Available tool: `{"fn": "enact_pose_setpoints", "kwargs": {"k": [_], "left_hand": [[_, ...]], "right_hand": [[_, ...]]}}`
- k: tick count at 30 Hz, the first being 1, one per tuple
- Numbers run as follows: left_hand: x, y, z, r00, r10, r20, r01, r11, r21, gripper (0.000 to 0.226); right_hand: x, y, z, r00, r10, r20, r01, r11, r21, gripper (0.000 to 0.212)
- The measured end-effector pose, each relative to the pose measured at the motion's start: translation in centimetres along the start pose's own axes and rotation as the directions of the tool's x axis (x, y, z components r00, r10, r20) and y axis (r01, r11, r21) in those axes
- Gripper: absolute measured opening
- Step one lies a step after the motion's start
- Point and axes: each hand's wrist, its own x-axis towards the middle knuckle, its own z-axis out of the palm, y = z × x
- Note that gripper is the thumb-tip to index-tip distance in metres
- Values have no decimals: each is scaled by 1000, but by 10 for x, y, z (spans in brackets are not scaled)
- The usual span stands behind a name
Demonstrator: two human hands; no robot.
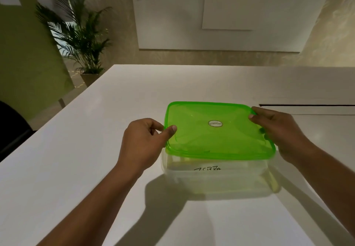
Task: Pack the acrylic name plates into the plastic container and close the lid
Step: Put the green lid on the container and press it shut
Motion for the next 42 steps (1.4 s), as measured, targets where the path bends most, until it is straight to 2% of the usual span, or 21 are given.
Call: {"fn": "enact_pose_setpoints", "kwargs": {"k": [6,15,30,37,42], "left_hand": [[-8,-15,-2,999,-31,-24,32,999,33,29],[-21,-31,4,998,-61,-6,61,997,43,29],[-34,-35,8,998,-62,-31,62,998,-3,26],[-44,-37,13,996,-84,-21,82,994,-73,31],[-51,-34,17,997,-29,-71,23,996,-85,28]], "right_hand": [[-4,12,4,999,-30,37,36,984,-175,41],[-7,11,0,998,-18,67,37,957,-289,40],[-19,19,1,995,44,93,-18,964,-265,40],[-32,18,-3,969,188,158,-133,943,-305,25],[-46,16,-4,975,125,184,-76,964,-254,19]]}}
